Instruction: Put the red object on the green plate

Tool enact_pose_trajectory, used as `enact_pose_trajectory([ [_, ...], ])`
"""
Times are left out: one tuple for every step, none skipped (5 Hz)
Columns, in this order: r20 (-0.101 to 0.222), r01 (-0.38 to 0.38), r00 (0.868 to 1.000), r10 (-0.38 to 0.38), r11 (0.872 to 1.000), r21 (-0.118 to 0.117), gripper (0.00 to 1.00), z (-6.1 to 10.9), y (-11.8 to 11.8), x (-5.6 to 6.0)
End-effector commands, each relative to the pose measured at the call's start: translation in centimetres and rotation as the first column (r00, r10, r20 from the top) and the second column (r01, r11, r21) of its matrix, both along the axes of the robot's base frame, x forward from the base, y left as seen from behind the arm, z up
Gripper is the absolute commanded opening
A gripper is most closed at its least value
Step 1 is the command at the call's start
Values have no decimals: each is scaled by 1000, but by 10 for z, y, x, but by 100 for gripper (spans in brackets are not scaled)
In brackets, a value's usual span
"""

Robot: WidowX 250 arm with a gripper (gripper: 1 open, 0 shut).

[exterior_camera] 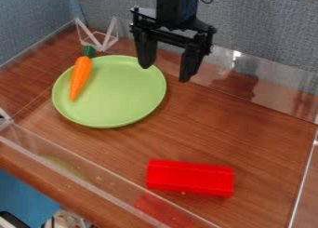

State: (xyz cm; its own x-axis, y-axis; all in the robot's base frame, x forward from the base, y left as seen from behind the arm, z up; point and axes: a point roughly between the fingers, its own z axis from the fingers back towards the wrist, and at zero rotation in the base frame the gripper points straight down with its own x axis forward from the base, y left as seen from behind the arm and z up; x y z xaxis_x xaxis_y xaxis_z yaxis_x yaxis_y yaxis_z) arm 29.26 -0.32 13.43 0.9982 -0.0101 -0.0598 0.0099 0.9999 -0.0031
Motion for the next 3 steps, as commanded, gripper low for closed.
enact_pose_trajectory([
  [-25, 140, 990, -141, 990, -6, 100, -12, -8, -19],
  [-32, 302, 953, -302, 953, -9, 100, -26, -17, -60],
  [-5, 420, 908, -420, 908, 1, 100, -39, -23, -84],
])
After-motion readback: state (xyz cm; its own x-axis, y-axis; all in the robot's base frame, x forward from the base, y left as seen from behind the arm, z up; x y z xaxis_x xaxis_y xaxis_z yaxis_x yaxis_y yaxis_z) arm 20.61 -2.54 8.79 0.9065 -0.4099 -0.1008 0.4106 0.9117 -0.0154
